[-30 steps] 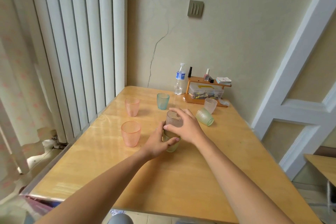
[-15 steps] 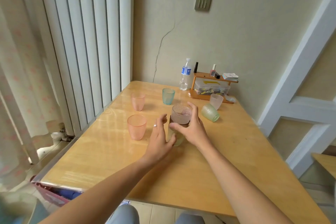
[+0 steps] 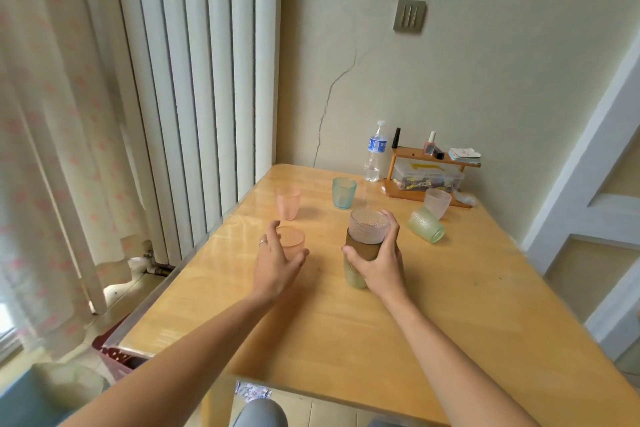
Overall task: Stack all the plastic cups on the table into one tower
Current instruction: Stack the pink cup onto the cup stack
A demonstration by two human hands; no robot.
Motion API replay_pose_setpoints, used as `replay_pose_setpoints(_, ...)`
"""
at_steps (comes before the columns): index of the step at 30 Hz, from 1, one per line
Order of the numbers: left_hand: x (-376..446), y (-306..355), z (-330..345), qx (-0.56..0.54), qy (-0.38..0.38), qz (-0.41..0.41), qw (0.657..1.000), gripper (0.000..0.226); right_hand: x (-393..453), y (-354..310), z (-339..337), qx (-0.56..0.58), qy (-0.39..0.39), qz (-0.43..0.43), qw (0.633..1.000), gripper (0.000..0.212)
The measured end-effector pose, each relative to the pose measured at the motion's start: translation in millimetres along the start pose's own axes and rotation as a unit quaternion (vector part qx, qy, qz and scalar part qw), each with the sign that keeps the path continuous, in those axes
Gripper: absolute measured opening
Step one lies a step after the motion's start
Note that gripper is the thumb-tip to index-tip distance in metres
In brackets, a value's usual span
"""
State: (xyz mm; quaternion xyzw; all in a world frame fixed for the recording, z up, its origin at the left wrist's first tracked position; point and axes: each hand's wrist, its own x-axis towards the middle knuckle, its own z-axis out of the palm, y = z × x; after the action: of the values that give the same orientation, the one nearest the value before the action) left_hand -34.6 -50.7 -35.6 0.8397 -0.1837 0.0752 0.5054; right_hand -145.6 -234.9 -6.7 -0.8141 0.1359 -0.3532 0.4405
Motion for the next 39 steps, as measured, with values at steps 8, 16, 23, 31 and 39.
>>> replay_pose_setpoints(8,25,70,-7,-0.097,0.032,0.071,0.992,0.076,0,-1,0,-0.010,0.000,0.002,1.000,0.102)
replay_pose_setpoints(16,41,153,-11,-0.109,-0.038,0.193,0.974,0.078,4,0,-3,-0.020,-0.032,0.025,0.999,0.101)
replay_pose_setpoints(23,33,145,20,-0.085,-0.166,0.196,0.963,0.083,10,3,-6,-0.025,-0.059,0.038,0.997,0.100)
replay_pose_setpoints(31,21,121,42,-0.133,-0.144,0.171,0.966,0.084,8,8,-12,0.013,-0.069,0.026,0.997,0.108)
replay_pose_setpoints(39,14,106,70,-0.174,-0.103,0.187,0.961,0.102,30,26,-20,0.040,-0.173,0.036,0.983,0.074)
